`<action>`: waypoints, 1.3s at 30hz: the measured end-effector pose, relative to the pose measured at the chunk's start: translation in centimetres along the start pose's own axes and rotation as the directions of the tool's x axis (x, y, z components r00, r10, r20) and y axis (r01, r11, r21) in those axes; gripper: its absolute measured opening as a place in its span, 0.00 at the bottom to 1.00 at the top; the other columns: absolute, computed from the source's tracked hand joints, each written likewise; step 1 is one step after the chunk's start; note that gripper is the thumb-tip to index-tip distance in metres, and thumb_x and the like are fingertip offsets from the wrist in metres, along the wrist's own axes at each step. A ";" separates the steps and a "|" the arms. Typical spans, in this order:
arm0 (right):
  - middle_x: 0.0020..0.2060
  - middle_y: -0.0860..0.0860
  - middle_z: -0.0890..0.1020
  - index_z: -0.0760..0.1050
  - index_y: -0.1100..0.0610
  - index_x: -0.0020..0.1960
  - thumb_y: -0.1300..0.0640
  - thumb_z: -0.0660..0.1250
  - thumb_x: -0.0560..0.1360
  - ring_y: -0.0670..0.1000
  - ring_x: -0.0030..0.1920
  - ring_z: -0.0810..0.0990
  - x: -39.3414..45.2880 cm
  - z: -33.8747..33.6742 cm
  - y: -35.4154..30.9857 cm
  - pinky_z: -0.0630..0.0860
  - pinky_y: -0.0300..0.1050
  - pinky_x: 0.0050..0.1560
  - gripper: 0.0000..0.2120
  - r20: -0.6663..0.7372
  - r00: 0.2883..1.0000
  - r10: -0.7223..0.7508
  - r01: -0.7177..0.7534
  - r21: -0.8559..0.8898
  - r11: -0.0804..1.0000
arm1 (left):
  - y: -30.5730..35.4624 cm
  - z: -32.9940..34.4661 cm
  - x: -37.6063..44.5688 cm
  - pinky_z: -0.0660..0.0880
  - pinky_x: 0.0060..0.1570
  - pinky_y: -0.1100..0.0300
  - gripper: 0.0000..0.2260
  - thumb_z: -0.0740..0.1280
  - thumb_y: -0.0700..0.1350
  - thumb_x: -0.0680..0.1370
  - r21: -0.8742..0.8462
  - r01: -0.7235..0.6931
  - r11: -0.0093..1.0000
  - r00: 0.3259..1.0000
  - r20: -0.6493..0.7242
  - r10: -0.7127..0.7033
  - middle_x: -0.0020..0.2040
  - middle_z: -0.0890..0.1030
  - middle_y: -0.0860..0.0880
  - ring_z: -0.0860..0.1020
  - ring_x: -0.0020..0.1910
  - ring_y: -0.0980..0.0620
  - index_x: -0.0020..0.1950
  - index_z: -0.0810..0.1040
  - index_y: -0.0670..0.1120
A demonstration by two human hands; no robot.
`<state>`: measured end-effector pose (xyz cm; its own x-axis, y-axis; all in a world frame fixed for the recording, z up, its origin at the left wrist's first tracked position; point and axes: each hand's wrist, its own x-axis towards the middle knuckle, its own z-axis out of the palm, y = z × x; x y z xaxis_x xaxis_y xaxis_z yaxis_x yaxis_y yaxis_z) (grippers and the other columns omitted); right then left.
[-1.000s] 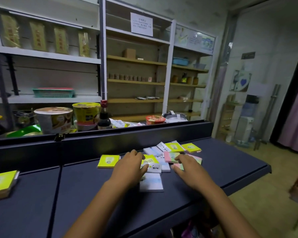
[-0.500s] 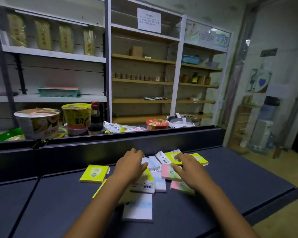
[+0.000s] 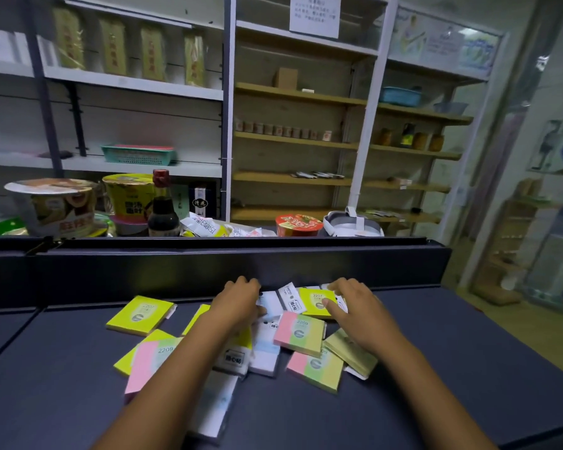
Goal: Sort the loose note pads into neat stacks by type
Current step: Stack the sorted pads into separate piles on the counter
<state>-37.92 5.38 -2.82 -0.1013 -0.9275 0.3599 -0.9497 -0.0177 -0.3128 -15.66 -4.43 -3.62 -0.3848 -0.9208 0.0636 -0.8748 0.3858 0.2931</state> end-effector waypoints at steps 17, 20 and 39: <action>0.55 0.46 0.75 0.71 0.48 0.61 0.49 0.60 0.81 0.48 0.58 0.73 0.5 -0.5 1.7 0.73 0.49 0.58 0.10 -0.030 0.998 -0.049 0.051 0.039 0.998 | 0.5 -2.8 -2.8 0.79 0.43 0.54 0.09 0.73 0.39 0.75 -0.828 -0.180 0.531 0.914 -0.341 -0.222 0.51 0.82 0.45 0.81 0.51 0.47 0.50 0.75 0.45; 0.55 0.46 0.76 0.71 0.48 0.61 0.51 0.61 0.81 0.48 0.58 0.74 0.8 -0.2 1.5 0.73 0.48 0.57 0.09 -0.017 0.998 -0.057 0.058 0.079 0.995 | 0.2 -2.7 -4.0 0.82 0.46 0.49 0.09 0.71 0.38 0.76 -0.975 -0.122 0.188 0.942 -0.173 -0.288 0.53 0.83 0.39 0.83 0.50 0.42 0.54 0.74 0.42; 0.70 0.50 0.70 0.62 0.51 0.76 0.47 0.77 0.70 0.52 0.69 0.67 3.6 0.7 2.5 0.67 0.46 0.68 0.40 0.326 0.944 0.055 -0.071 0.037 0.997 | 0.5 -3.1 -5.5 0.82 0.41 0.54 0.14 0.71 0.38 0.76 -0.981 -0.188 -0.043 0.940 -0.167 -0.296 0.49 0.85 0.45 0.85 0.47 0.48 0.59 0.73 0.40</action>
<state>-40.50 1.70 -2.90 -0.0508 -0.9981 0.0358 -0.9284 0.0340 -0.3701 -13.09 0.62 -0.84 -0.0538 -0.9897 0.1327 0.3993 0.1004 0.9113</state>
